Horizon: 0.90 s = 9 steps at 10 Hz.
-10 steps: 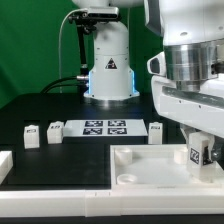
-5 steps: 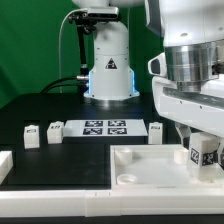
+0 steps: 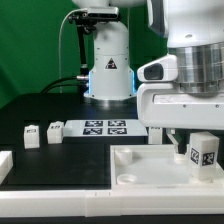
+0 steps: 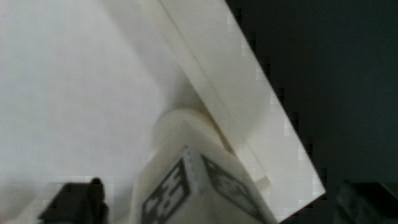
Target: Assemble one leg
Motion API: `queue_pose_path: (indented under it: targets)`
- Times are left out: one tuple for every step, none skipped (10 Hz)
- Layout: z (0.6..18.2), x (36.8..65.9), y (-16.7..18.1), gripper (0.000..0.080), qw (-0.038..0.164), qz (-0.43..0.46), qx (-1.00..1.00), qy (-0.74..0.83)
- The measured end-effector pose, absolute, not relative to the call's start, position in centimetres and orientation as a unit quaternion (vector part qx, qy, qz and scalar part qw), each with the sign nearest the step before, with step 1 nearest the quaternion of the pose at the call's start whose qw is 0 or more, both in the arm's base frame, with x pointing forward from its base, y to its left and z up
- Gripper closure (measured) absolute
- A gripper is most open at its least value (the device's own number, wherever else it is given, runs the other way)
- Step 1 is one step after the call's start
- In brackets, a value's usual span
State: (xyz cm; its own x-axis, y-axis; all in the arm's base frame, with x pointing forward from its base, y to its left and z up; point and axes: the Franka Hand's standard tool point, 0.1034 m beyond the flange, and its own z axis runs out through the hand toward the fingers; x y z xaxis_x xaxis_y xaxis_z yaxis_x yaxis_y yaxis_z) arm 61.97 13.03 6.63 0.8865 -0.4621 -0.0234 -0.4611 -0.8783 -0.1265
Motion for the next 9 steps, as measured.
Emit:
queue_pose_path:
  targets:
    - [6.6,62.0,13.1,0.015,0.058,-0.013,-0.984,0.165]
    - [6.5,62.1,12.9,0.015,0.048,-0.023,-0.995,0.087]
    - [6.3,62.2,12.4,0.015,0.045,-0.031,-0.998,0.018]
    - [6.3,62.3,12.1,0.015,0.039,-0.036,-0.998,-0.036]
    - [6.5,62.4,11.9,0.015,0.036,-0.038,-0.995,-0.085]
    - [6.9,62.8,11.6,0.015,0.031,-0.043,-0.989,-0.136]
    - [7.2,63.0,11.6,0.015,0.031,-0.046,-0.987,-0.148]
    - [7.1,63.0,11.6,0.015,0.031,-0.046,-0.988,-0.147]
    - [7.1,62.9,11.6,0.0243,0.031,-0.045,-0.988,-0.147]
